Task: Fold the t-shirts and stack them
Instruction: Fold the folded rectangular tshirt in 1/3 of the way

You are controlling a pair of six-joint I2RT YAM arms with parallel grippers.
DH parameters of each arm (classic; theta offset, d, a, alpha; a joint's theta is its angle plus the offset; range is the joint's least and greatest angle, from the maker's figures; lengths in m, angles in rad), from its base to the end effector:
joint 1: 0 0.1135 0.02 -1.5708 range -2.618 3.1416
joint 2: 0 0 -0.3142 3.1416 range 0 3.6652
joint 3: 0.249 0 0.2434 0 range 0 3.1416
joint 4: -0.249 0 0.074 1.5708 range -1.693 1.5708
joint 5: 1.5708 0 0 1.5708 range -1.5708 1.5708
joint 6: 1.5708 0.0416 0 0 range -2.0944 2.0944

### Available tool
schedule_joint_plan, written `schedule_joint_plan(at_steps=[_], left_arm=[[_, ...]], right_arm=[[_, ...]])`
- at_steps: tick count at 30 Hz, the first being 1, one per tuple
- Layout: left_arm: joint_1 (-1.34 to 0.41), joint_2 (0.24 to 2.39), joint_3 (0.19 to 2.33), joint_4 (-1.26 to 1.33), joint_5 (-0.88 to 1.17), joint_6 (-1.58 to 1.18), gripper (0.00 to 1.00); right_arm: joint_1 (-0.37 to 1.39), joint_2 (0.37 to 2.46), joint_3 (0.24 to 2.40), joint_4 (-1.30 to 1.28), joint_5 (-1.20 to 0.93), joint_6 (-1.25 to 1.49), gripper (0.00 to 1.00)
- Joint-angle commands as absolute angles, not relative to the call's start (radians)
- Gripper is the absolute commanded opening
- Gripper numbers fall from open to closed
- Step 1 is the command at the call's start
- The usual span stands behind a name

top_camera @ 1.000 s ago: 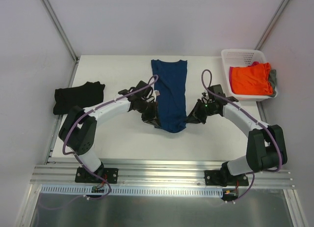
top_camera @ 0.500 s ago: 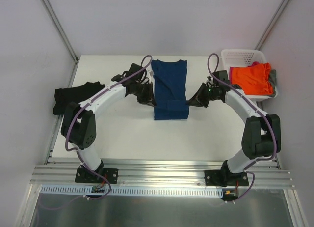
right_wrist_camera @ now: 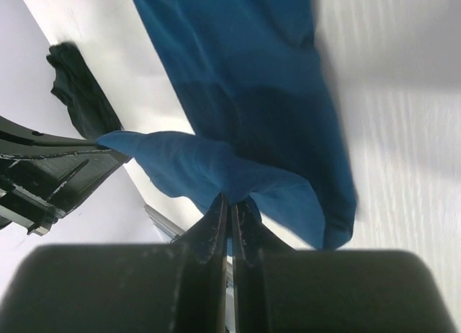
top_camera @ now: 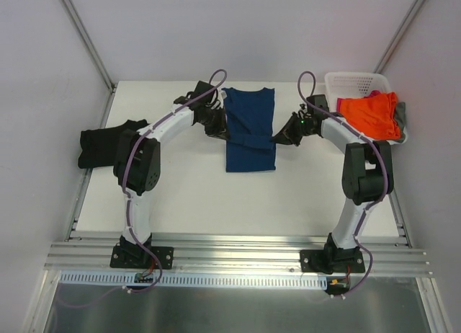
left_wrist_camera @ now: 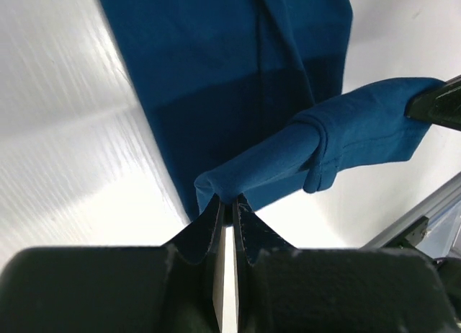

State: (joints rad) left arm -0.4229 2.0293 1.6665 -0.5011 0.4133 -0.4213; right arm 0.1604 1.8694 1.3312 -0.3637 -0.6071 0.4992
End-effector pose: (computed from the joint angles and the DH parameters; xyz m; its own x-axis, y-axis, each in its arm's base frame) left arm 0.4251 -0.2096 0.2824 -0.8837 -0.0130 -0.4678 0.2765 0.7920 -0.5443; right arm 0.4037 0.0894 0.2595 -0.9099 0.2511 -0.3302 -0.0510 0.7222 0.6898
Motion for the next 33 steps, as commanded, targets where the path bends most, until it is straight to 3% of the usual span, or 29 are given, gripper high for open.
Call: schedule_joint_plan(at_steps=[1, 9, 11, 12, 13, 14, 15, 16, 23, 28, 33], left_arm=[[-0.396, 2.072, 1.765, -0.477, 0.376, -0.38, 0.0], [-0.376, 2.19, 1.91, -0.46, 0.357, -0.359, 0.0], [-0.374, 2.209, 1.925, -0.453, 0.332, -0.359, 0.0], [-0.374, 2.226, 1.933, -0.451, 0.319, -0.357, 0.13], [-0.374, 2.23, 1.934, -0.449, 0.301, -0.359, 0.51], [-0.374, 2.236, 1.934, -0.446, 0.287, -0.364, 0.66], [-0.374, 2.24, 1.936, -0.445, 0.273, -0.361, 0.74], [-0.374, 2.237, 1.94, -0.443, 0.272, -0.356, 0.8], [-0.376, 2.122, 1.887, -0.443, 0.212, -0.319, 0.84], [-0.377, 1.967, 1.778, -0.474, 0.184, -0.235, 0.99], [-0.376, 1.82, 1.694, -0.483, 0.06, -0.143, 0.99]], right_arm=[[0.141, 1.917, 1.431, -0.319, -0.604, 0.477, 0.01], [0.13, 2.031, 1.583, -0.29, -0.577, 0.468, 0.01], [0.13, 2.065, 1.609, -0.276, -0.54, 0.456, 0.24], [0.13, 2.075, 1.612, -0.269, -0.526, 0.445, 0.39], [0.132, 2.097, 1.618, -0.256, -0.52, 0.428, 0.64], [0.132, 2.108, 1.637, -0.256, -0.511, 0.42, 0.73], [0.132, 2.111, 1.643, -0.255, -0.508, 0.411, 0.81], [0.133, 2.108, 1.647, -0.259, -0.506, 0.39, 0.97], [0.138, 1.972, 1.603, -0.313, -0.563, 0.318, 0.97], [0.202, 1.917, 1.553, -0.336, -0.626, 0.293, 0.97], [0.261, 1.933, 1.5, -0.273, -0.664, 0.339, 0.97]])
